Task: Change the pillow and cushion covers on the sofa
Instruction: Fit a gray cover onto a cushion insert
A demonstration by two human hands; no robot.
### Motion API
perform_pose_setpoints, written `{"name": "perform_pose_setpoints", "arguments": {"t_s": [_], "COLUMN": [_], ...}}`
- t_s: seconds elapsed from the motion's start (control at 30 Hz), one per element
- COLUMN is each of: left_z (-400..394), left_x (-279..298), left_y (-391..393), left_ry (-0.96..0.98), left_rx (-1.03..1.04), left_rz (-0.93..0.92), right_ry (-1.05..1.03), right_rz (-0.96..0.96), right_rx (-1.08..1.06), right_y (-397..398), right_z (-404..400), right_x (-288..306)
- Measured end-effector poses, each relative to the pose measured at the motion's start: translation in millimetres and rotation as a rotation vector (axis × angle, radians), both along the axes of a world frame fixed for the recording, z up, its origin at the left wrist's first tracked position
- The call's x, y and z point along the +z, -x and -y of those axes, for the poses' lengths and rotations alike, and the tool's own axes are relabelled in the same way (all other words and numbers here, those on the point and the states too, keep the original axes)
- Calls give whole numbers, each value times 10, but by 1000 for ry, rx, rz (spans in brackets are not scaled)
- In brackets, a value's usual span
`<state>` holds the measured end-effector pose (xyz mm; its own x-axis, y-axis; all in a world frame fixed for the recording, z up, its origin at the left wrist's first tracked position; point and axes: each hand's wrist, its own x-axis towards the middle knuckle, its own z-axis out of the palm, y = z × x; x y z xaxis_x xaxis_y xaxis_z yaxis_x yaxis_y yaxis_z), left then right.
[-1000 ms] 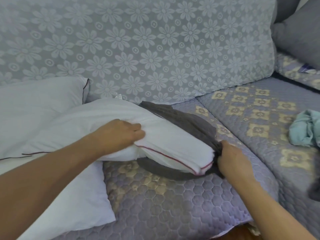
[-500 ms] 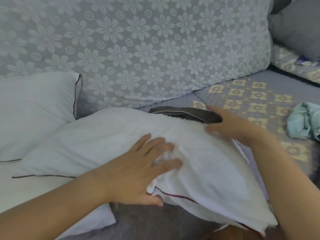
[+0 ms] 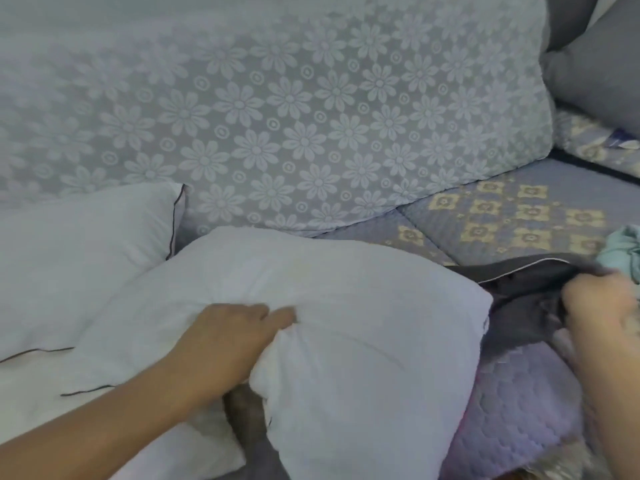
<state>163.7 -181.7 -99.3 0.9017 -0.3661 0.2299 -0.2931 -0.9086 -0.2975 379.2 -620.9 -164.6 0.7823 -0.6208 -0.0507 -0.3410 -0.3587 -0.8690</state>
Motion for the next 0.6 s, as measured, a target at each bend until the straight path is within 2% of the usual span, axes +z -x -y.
{"name": "perform_pose_setpoints", "arguments": {"t_s": [0.07, 0.17, 0.27, 0.33, 0.4, 0.5, 0.6], "left_z": [186, 687, 1033, 1086, 981, 671, 383], "left_x": [142, 177, -72, -355, -645, -951, -992], "left_y": [-380, -1166, -1712, -1790, -1640, -1208, -810], "left_ry": [30, 128, 137, 89, -10, 43, 169], "left_rx": [170, 327, 297, 341, 490, 596, 620], "left_rz": [39, 162, 103, -61, -188, -167, -245], "right_ry": [-126, -126, -192, -169, -99, 16, -180], "right_rz": [240, 484, 562, 517, 474, 454, 536], "right_rx": [-86, -89, -45, 10, 156, 494, 846], "right_y": [-15, 107, 375, 523, 664, 935, 1163], "right_z": [-31, -317, -484, -532, -585, -712, -842], "right_x": [199, 444, 489, 478, 543, 855, 1200]}}
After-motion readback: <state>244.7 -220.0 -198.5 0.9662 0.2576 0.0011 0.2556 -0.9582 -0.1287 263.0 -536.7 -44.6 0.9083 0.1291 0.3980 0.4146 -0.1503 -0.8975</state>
